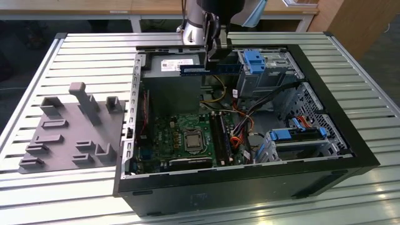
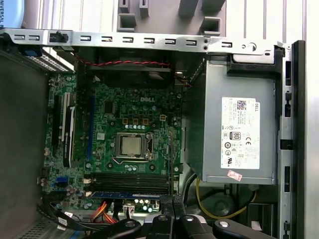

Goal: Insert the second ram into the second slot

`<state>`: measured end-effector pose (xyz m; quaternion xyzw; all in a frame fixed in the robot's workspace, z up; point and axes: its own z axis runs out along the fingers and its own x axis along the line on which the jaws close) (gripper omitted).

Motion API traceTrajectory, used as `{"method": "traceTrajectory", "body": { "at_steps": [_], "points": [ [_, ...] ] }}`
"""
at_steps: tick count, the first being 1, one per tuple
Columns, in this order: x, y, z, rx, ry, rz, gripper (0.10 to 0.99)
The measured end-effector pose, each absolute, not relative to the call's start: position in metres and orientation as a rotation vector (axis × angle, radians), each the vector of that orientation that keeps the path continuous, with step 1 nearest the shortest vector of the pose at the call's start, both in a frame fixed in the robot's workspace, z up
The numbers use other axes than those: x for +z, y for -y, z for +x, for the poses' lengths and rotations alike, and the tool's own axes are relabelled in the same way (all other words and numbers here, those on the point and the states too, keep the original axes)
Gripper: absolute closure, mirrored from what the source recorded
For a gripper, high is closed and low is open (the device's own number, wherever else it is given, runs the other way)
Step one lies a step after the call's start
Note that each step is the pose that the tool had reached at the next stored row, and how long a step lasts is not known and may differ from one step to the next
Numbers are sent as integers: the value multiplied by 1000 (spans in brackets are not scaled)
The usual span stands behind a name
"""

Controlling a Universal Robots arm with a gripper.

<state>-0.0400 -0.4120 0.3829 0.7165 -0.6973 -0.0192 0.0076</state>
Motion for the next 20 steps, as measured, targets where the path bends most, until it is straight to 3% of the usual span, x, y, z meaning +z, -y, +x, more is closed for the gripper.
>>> {"method": "traceTrajectory", "body": {
  "at_steps": [20],
  "points": [
    [383, 420, -40, -60, 2180, 2240, 973]
  ]
}}
